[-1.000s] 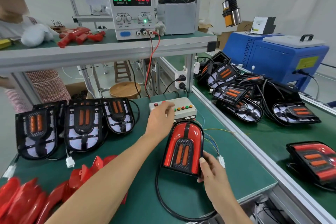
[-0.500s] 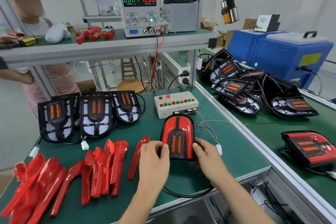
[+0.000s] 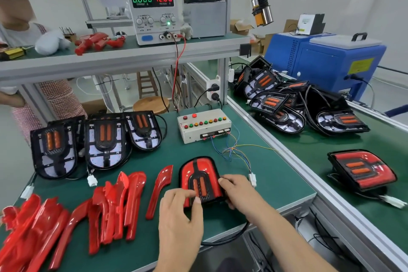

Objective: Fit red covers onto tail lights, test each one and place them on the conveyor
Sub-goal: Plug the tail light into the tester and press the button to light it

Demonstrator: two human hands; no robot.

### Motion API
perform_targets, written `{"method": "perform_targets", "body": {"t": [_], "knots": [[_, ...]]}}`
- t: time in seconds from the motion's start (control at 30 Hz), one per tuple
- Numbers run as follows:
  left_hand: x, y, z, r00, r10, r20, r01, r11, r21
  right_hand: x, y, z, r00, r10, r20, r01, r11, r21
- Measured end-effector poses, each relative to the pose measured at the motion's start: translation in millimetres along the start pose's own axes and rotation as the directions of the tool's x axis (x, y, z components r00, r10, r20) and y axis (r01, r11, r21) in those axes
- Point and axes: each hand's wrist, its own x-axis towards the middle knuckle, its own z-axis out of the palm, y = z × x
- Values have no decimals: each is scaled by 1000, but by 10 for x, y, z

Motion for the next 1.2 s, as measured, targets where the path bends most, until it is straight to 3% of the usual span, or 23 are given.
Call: {"method": "perform_targets", "body": {"t": [0.1, 0.17, 0.23, 0.3, 0.4, 0.5, 0.57, 0.7, 0.83, 0.93, 1.03, 1.1, 1.2], "knots": [[20, 85, 45, 999, 33, -7, -33, 998, -60, -18, -45, -16, 1000, 11, -5, -11, 995, -100], [24, 149, 100, 999, 6, 32, -2, 989, -146, -70, -21, -37, 984, -67, -167, 13, 952, -307], [20, 203, 169, 995, -7, 98, 28, 977, -213, -141, 80, -121, 880, -186, -437, -50, 879, -474], [26, 262, 244, 981, -2, 193, 51, 967, -249, -197, 170, -265, 780, -197, -594, -217, 805, -552], [77, 355, 369, 949, 26, 314, 60, 963, -261, -154, 267, -390, 817, -70, -572, -392, 661, -640], [188, 416, 551, 922, 8, 388, 103, 959, -264, -23, 278, -418, 863, -32, -503, -394, 580, -713], [282, 443, 689, 902, -64, 427, 192, 945, -264, 49, 252, -462, 884, -18, -468, -350, 638, -686], [597, 489, 871, 893, -200, 403, 312, 921, -235, 11, 134, -522, 859, -76, -506, -199, 861, -468], [943, 587, 939, 857, -241, 456, 336, 931, -140, -80, -52, -517, 809, -181, -559, -37, 934, -356], [1040, 719, 921, 729, -292, 620, 539, 803, -255, -94, -173, -503, 806, -175, -566, 33, 967, -252], [1009, 805, 864, 545, -310, 779, 781, 526, -337, -76, -232, -464, 821, -134, -554, 49, 985, -164], [980, 806, 826, 489, -303, 818, 845, 398, -357, -62, -256, -425, 819, -131, -559, 42, 985, -169], [955, 813, 801, 472, -339, 814, 876, 285, -389, -46, -281, -367, 842, -178, -510, -2, 943, -333]]}}
